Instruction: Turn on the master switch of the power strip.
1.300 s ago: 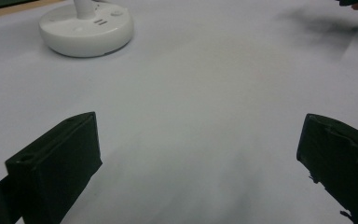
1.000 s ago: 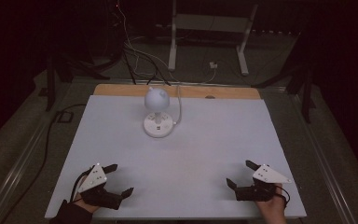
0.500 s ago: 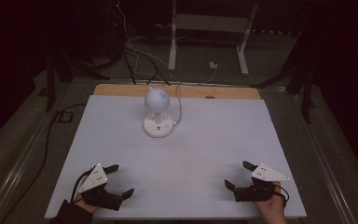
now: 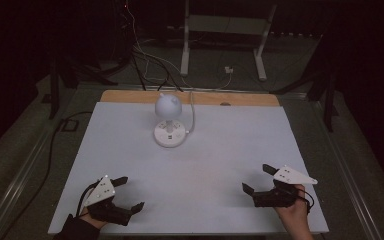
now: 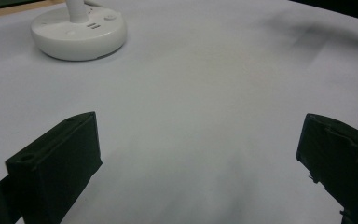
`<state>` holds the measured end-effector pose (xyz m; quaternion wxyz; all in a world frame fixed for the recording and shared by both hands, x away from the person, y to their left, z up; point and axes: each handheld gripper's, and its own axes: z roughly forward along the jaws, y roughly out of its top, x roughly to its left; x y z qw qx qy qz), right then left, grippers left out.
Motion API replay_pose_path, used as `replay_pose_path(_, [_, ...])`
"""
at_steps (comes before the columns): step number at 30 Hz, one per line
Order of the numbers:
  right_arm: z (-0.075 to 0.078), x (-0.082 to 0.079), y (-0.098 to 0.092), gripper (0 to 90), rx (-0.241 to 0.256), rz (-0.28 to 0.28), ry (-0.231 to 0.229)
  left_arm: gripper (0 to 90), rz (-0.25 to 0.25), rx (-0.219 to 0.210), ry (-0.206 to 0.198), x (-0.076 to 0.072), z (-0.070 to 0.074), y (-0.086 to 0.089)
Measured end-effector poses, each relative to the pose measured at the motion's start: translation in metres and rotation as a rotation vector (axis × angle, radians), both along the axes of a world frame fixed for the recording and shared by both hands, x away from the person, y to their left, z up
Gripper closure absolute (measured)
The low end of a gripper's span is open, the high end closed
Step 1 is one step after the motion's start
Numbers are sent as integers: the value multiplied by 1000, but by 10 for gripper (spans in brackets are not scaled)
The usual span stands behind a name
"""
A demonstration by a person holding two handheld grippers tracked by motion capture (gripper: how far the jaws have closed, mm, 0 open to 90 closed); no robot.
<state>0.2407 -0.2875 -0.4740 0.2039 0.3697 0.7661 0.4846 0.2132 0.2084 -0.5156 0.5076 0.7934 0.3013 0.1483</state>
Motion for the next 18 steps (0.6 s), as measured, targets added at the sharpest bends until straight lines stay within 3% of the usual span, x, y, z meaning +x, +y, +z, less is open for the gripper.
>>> replay_pose_path(18, [21, 27, 31, 0, 29, 108, 17, 2, 0, -14, 1, -1, 1, 0])
